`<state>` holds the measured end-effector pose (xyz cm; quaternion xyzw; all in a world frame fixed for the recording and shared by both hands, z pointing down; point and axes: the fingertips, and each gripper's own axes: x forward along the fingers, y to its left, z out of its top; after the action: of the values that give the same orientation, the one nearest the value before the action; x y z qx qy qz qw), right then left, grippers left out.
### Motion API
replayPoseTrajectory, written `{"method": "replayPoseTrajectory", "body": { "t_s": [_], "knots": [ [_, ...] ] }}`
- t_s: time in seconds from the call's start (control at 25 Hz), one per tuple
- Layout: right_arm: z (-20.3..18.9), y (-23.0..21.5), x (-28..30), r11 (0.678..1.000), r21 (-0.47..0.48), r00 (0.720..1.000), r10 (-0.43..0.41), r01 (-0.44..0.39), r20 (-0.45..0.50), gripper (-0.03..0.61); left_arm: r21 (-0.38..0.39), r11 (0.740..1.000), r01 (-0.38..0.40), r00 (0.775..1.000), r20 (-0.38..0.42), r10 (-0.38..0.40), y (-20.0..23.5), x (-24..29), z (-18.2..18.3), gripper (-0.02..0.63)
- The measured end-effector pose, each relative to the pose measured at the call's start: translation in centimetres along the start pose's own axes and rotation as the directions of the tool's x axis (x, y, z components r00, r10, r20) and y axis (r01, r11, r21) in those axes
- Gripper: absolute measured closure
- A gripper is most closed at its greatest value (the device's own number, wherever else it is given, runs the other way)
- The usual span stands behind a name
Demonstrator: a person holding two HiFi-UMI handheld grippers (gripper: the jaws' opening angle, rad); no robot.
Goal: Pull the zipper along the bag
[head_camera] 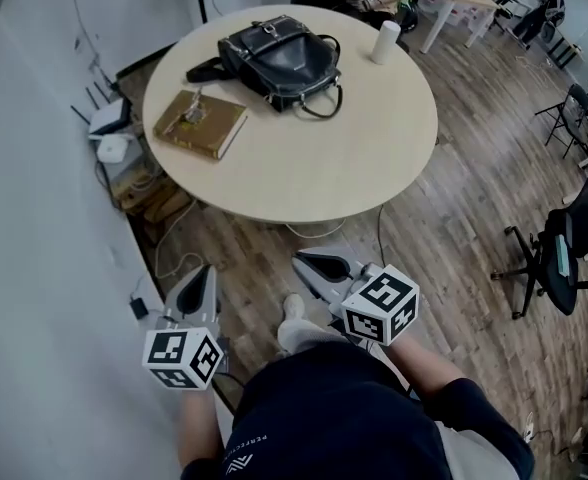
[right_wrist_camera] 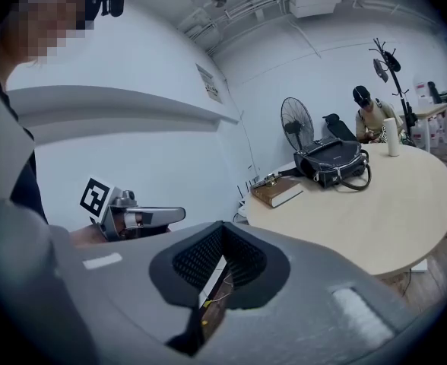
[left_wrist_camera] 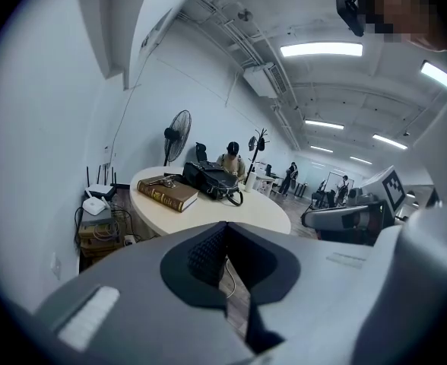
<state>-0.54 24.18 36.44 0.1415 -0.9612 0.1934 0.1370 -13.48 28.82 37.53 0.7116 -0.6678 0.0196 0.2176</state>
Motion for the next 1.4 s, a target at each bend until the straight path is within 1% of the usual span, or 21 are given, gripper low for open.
{"method": "replayPoseTrajectory", "body": {
  "t_s": [0.2, 0.32, 0.52, 0.72, 0.88, 1.04, 1.2, 1.28, 1.32, 1.36, 1.4],
  "knots": [
    [1.8, -3.4, 1.4, 0.999, 0.009, 0.999, -0.031, 0.03, 0.014, 0.574, 0.014, 1.0, -0.003, 1.0, -0.01, 0.003, 0.9, 2.8, 1.5, 0.597],
    [2.7, -5.1, 2.2, 0.999, 0.011, 0.999, -0.034, 0.034, 0.018, 0.574, 0.018, 1.0, 0.001, 1.0, -0.019, -0.001, 1.5, 4.6, 2.3, 0.597],
    [3.9, -8.2, 3.2, 0.998, 0.024, 0.998, -0.05, 0.05, 0.023, 0.574, 0.006, 0.999, 0.046, 0.998, -0.034, -0.045, 1.3, 7.7, 3.7, 0.598],
    [4.8, -11.4, 4.0, 0.994, 0.036, 0.994, -0.101, 0.1, 0.046, 0.572, 0.007, 0.998, 0.056, 0.997, -0.055, -0.055, 1.5, 10.5, 4.6, 0.597],
    [5.6, -13.4, 4.6, 0.991, 0.045, 0.99, -0.13, 0.128, 0.06, 0.572, 0.049, 0.997, 0.063, 0.995, -0.081, -0.059, 1.6, 12.5, 5.2, 0.597],
    [6.7, -14.6, 5.5, 0.989, 0.045, 0.987, -0.145, 0.142, 0.073, 0.572, 0.077, 0.994, 0.071, 0.995, -0.081, -0.064, 2.3, 14.4, 6.7, 0.597],
    [7.1, -16.1, 6.5, 0.982, 0.068, 0.98, -0.182, 0.177, 0.078, 0.571, 0.109, 0.99, 0.094, 0.992, -0.097, -0.083, 3.5, 16.6, 7.7, 0.597],
    [7.6, -17.3, 7.2, 0.977, 0.074, 0.975, -0.207, 0.201, 0.081, 0.571, 0.115, 0.986, 0.117, 0.989, -0.1, -0.106, 4.3, 18.4, 8.4, 0.597],
    [7.8, -18.0, 7.6, 0.974, 0.079, 0.972, -0.221, 0.214, 0.081, 0.563, 0.114, 0.984, 0.133, 0.987, -0.105, -0.122, 4.6, 19.3, 8.7, 0.597],
    [8.1, -18.5, 8.0, 0.97, 0.086, 0.969, -0.235, 0.228, 0.081, 0.514, 0.115, 0.982, 0.152, 0.984, -0.115, -0.139, 4.9, 20.2, 8.9, 0.597],
    [8.5, -19.0, 8.4, 0.966, 0.096, 0.965, -0.25, 0.242, 0.082, 0.505, 0.119, 0.978, 0.172, 0.979, -0.127, -0.157, 5.1, 21.0, 9.2, 0.597]
  ]
}}
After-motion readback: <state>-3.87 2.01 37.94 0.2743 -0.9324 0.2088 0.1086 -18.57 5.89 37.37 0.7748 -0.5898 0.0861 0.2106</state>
